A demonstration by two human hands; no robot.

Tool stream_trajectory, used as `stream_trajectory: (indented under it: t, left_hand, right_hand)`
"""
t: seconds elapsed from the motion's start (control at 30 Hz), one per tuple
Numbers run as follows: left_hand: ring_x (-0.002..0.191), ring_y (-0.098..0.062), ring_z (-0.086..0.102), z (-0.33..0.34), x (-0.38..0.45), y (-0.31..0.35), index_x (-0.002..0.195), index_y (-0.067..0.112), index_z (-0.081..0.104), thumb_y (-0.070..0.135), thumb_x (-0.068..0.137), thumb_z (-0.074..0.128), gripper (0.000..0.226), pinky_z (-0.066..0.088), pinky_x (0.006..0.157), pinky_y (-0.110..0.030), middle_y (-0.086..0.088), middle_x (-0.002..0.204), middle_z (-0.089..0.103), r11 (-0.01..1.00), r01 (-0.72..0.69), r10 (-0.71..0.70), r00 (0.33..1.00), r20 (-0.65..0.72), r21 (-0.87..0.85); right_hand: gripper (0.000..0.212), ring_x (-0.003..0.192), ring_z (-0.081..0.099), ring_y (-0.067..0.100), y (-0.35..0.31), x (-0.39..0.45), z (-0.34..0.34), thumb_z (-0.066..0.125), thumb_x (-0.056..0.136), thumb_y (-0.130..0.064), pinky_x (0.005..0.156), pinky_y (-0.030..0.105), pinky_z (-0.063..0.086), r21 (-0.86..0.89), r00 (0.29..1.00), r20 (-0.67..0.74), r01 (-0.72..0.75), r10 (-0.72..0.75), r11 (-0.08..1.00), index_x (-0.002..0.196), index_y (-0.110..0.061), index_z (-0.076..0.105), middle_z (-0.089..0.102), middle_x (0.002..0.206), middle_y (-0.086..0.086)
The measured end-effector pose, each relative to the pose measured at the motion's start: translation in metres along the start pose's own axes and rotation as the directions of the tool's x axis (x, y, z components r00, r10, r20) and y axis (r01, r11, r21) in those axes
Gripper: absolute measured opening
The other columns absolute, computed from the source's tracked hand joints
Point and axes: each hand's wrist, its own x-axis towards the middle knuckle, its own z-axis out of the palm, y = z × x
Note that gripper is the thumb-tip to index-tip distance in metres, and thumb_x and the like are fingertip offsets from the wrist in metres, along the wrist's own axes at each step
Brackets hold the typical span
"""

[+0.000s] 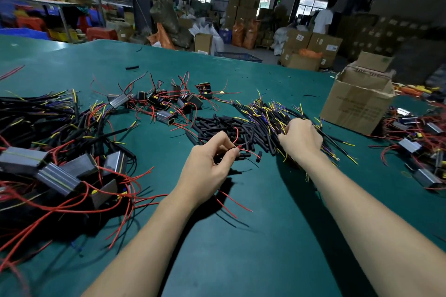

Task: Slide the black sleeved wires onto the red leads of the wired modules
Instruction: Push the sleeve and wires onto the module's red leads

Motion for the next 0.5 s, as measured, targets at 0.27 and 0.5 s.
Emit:
stream_trajectory:
  t: [0.27, 0.5]
  left_hand:
    - [0.066, -0.034, 0.059, 0.001, 0.0, 0.002, 0.082, 0.021, 0.051, 0.036, 0.088, 0.054, 0.016, 0.049, 0.063, -0.043, 0.005, 0.08, 0.071, 0.999, 0.03, -0.03, 1.0, -0.008, -0.025]
    - [0.062, -0.035, 0.058, 0.001, 0.0, 0.0, 0.082, 0.021, 0.052, 0.031, 0.091, 0.057, 0.014, 0.049, 0.06, -0.041, 0.017, 0.082, 0.071, 1.0, 0.026, -0.026, 1.0, -0.008, -0.014]
  right_hand:
    - [0.007, 0.092, 0.058, 0.028, 0.011, 0.014, 0.002, 0.069, 0.083, -0.013, 0.071, 0.028, 0.04, 0.323, 0.982, 0.116, -0.177, 0.147, 0.93, 0.077, -0.015, 0.069, 0.066, 0.098, 0.012]
    - [0.01, 0.099, 0.057, 0.027, 0.023, 0.013, -0.008, 0.072, 0.082, -0.02, 0.079, 0.03, 0.044, 0.246, 0.981, 0.187, -0.091, 0.045, 0.965, 0.087, -0.012, 0.071, 0.065, 0.106, 0.013]
